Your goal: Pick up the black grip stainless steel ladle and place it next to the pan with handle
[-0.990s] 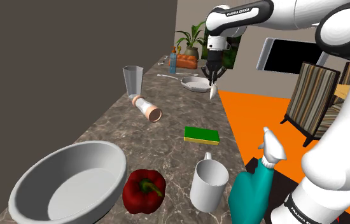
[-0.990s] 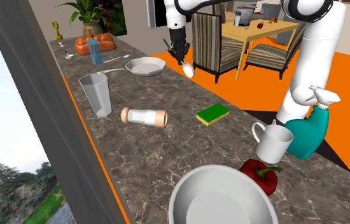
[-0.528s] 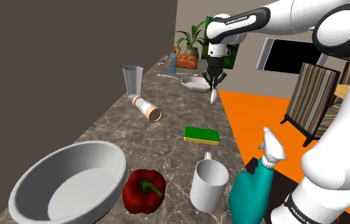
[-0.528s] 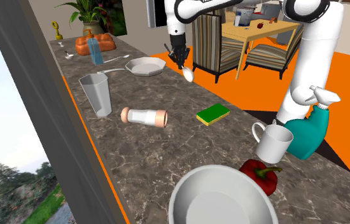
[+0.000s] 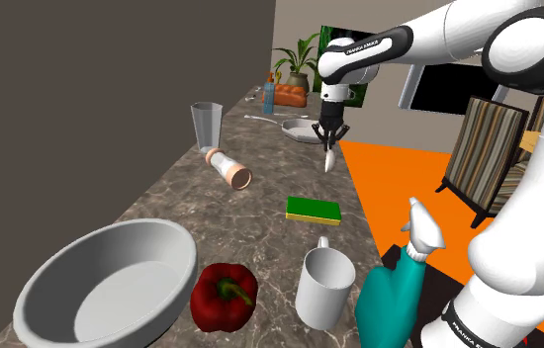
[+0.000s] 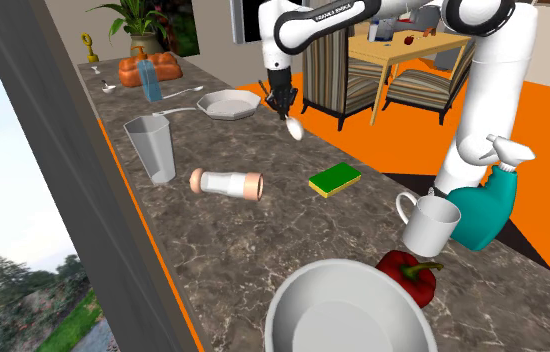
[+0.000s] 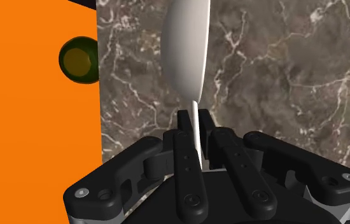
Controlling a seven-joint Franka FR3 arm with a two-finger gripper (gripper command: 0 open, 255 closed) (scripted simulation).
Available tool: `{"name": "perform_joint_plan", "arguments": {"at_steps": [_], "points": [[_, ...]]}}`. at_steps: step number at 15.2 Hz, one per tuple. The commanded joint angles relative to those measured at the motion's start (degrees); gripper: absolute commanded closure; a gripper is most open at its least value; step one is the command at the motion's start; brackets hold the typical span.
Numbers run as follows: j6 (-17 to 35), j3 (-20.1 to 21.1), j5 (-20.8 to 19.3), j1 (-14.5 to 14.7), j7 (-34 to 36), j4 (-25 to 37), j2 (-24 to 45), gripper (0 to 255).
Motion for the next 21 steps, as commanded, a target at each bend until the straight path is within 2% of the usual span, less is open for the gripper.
{"name": "perform_joint_plan", "arguments": {"at_steps": [1,8,16,17,21], "points": [[1.5,0.0,-0.1,0.0,0.0,-1.1,0.4,255],[6.4,-0.1,-0.5,0.1,0.3,-4.4,2.0,255],[6.6,-0.1,-0.5,0.1,0.3,-4.5,2.1,255],[6.6,-0.1,-0.5,0.1,0.3,-4.6,2.1,0],[6.7,-0.2,-0.5,0.0,0.3,-4.7,2.1,0]]}}
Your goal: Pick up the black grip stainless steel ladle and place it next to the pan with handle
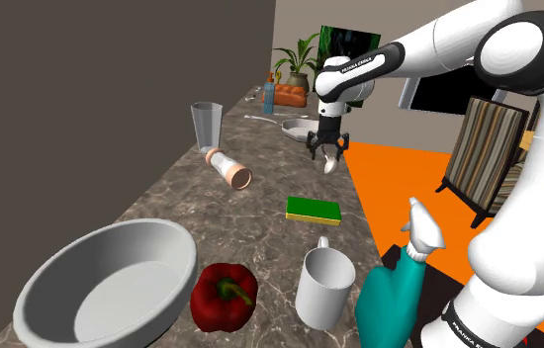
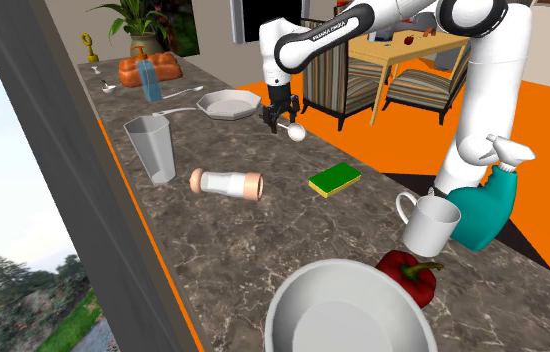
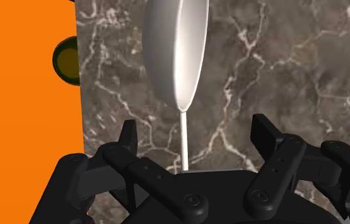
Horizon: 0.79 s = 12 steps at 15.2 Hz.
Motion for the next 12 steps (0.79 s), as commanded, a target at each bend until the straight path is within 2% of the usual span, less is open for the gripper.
{"name": "perform_joint_plan", "arguments": {"at_steps": [1,5,12], "points": [[-0.1,0.0,0.0,0.0,0.0,0.1,0.0,0],[-7.2,0.1,0.3,0.1,-0.2,6.4,-0.8,0],[-7.2,0.1,0.3,0.1,-0.2,6.4,-0.8,0]]}}
